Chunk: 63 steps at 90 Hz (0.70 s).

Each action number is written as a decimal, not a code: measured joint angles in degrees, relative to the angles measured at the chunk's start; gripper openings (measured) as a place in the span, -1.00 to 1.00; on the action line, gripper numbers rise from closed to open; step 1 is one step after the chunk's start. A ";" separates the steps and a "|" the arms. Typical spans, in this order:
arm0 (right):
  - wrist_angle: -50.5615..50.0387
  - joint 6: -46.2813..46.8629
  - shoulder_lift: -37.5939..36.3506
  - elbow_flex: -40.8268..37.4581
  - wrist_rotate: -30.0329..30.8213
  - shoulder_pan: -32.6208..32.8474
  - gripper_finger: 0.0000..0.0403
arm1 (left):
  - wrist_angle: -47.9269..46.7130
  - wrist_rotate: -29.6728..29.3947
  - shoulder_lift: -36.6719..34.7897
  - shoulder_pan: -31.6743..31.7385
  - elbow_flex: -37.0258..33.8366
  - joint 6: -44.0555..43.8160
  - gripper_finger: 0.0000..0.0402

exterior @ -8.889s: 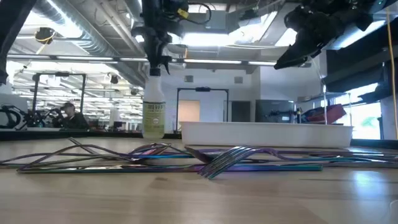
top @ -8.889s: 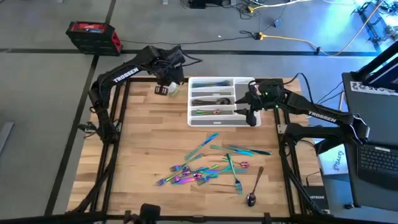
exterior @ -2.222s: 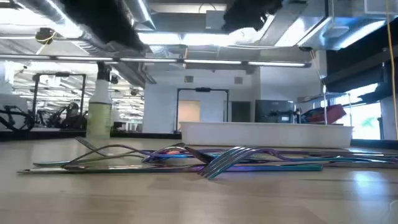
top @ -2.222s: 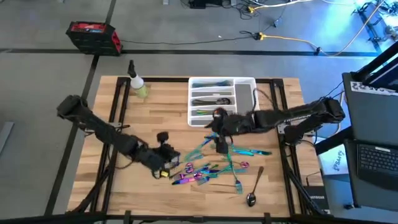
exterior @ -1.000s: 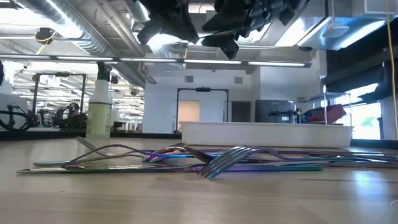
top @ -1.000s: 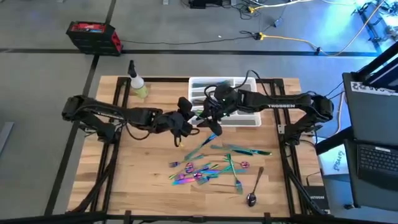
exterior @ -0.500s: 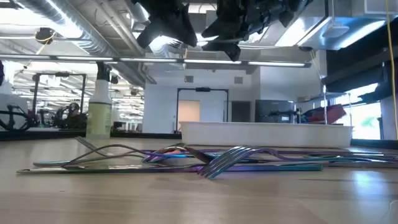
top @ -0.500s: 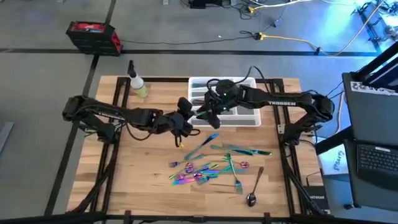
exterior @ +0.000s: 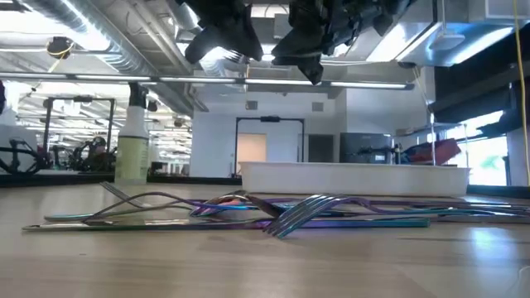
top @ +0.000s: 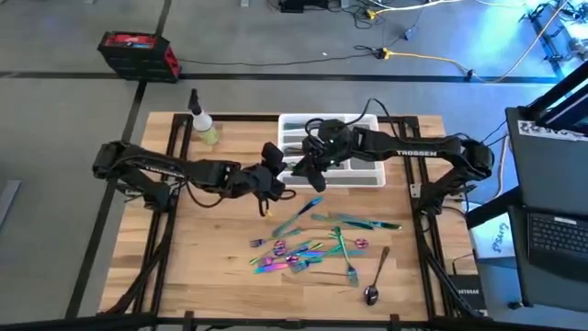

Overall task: Sort silverware
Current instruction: Put the blue fork on the white silverware tray

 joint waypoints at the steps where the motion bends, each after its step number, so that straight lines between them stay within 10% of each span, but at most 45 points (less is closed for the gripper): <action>1: 0.06 0.00 0.00 0.00 0.01 0.00 -0.78 | 0.08 -0.08 0.00 0.00 0.00 0.00 -1.00; 63: -0.42 -3.28 -0.15 -0.04 2.92 -4.34 -1.00 | 16.58 -8.29 -0.13 -2.50 0.04 -1.10 -0.59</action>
